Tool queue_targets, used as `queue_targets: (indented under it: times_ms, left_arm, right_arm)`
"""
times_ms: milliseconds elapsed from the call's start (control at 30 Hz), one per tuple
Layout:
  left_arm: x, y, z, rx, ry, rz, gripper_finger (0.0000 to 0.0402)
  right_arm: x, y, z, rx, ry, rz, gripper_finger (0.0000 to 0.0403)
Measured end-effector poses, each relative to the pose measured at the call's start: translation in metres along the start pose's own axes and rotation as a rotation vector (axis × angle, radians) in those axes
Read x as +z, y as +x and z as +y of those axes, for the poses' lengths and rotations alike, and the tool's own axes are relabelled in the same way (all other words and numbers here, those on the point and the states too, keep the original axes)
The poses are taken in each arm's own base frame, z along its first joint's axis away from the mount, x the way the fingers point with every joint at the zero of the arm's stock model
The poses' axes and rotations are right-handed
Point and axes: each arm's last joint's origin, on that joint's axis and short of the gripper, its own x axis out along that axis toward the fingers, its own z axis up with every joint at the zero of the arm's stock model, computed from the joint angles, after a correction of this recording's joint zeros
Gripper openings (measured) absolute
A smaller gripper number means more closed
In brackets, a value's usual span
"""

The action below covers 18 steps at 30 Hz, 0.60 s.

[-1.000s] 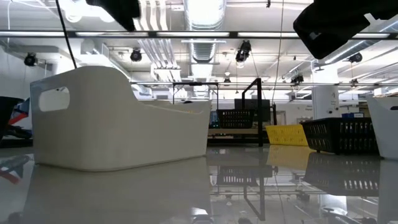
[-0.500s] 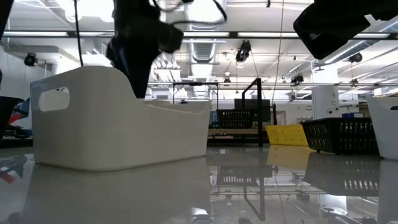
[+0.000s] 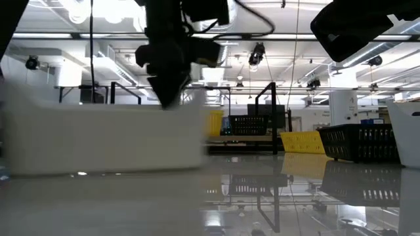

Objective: Stack baskets on shelf by color
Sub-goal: Stack the left white bin on top of the white bin on the shelf

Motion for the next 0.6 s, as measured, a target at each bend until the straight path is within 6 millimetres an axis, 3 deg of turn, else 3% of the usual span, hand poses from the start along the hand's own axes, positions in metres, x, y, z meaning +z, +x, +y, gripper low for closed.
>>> queue_targets:
  times_ms: [167,333,433,600]
  left_arm:
    - [0.020,-0.014,-0.004,0.005,0.401,-0.186,0.0003]
    - [0.027,-0.020,-0.018,0.063,0.836,-0.296,0.0005]
    - [0.030,-0.020,-0.023,0.080,0.903,-0.340,0.0006]
    - [0.029,-0.017,-0.026,0.073,0.861,-0.346,0.0027]
  right_arm:
    - [0.000,0.000,0.000,0.001,-0.001,0.004,0.0034]
    - [-0.002,-0.001,0.002,0.010,-0.009,0.016,0.0034]
    - [-0.003,-0.003,0.005,0.021,-0.015,0.017,0.0034]
    - [-0.004,-0.004,0.009,0.032,-0.021,0.018,0.0034]
